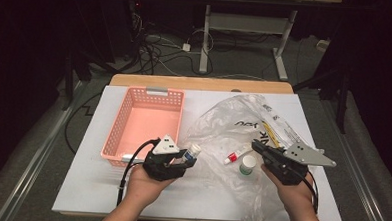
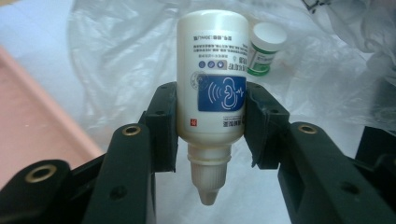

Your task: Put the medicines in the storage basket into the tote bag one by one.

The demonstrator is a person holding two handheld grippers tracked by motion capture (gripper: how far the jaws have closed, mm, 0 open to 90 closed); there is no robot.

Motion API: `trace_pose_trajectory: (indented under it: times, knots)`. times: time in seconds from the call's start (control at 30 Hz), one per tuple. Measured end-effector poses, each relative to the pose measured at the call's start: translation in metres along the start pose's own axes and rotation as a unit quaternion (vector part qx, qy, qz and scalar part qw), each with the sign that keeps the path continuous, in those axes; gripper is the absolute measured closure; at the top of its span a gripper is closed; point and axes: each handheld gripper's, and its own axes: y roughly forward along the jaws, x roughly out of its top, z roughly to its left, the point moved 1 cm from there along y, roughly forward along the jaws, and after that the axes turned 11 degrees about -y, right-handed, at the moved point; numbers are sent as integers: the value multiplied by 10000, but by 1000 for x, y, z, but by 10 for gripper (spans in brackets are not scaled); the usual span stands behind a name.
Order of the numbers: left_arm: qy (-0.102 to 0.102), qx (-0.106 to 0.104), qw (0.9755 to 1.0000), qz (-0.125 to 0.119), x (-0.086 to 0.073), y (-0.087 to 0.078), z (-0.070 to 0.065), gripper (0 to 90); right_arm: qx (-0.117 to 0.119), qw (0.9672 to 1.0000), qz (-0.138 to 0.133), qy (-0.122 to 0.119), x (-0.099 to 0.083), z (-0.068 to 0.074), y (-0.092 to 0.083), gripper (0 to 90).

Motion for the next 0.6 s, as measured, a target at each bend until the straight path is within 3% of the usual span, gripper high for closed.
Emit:
trace_pose_trajectory:
  times: [0.33, 0.6]
  knots:
    - [197, -91, 9995, 232, 0, 31, -15, 582, 19, 10000, 16, 4, 0, 1, 1, 900]
    - [209, -168, 9991, 314, 3, 48, -22, 582, 26, 10000, 20, -10, 0, 1, 1, 900]
